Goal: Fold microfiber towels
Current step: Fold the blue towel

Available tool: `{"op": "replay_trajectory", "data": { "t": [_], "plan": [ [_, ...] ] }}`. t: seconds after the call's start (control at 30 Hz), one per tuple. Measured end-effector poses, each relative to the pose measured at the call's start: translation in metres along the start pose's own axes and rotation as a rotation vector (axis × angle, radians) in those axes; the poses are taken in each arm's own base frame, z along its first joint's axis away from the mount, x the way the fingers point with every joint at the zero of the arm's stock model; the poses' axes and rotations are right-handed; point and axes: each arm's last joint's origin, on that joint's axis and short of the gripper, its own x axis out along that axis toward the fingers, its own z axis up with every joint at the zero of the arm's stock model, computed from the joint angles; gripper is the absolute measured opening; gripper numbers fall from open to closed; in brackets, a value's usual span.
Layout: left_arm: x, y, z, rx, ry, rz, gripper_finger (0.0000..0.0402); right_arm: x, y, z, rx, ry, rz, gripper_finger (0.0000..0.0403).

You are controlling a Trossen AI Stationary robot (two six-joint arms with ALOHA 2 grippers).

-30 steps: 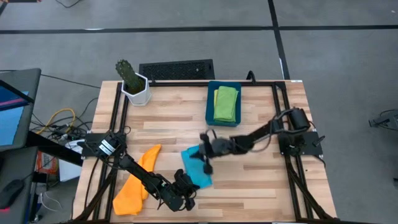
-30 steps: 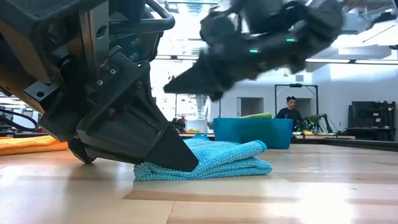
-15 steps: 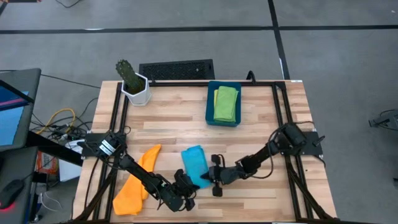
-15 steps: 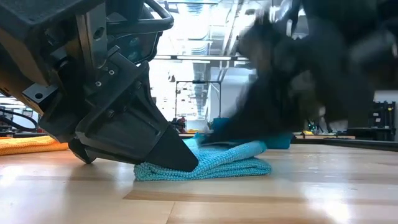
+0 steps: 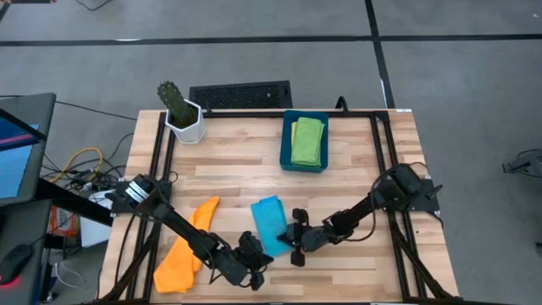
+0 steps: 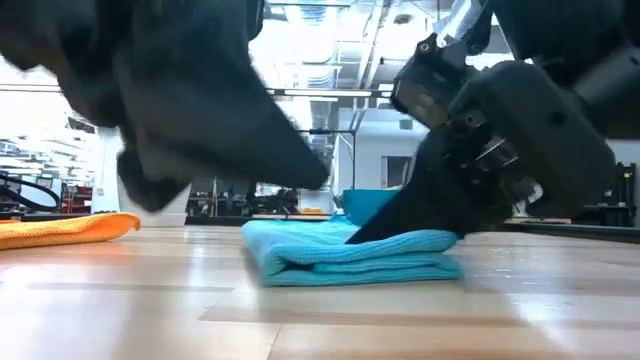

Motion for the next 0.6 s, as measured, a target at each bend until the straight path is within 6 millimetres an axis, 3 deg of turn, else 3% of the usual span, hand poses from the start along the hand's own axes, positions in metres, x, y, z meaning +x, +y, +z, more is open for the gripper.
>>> {"op": "replay_trajectory", "data": {
  "t": [0.13,0.2,0.3,0.47,0.6],
  "plan": [
    [-0.002,0.001,0.005,0.005,-0.003,0.016,0.0006,-0.02,0.017,0.024,-0.028,-0.116,0.069,0.002],
    [-0.002,0.002,0.006,0.005,-0.008,0.021,0.0006,-0.026,0.027,0.024,-0.052,-0.134,0.105,0.0015],
    [0.001,0.006,0.01,0.017,-0.032,0.057,0.0006,-0.026,0.038,0.013,-0.062,-0.119,0.127,0.0014],
    [0.008,0.017,0.017,0.048,-0.012,0.097,0.0006,-0.01,0.042,-0.03,-0.011,-0.025,0.06,0.0021],
    [0.014,0.023,0.025,0.111,0.032,0.079,0.0006,-0.004,0.044,-0.043,0.086,-0.026,0.039,0.0017]
  ]
}}
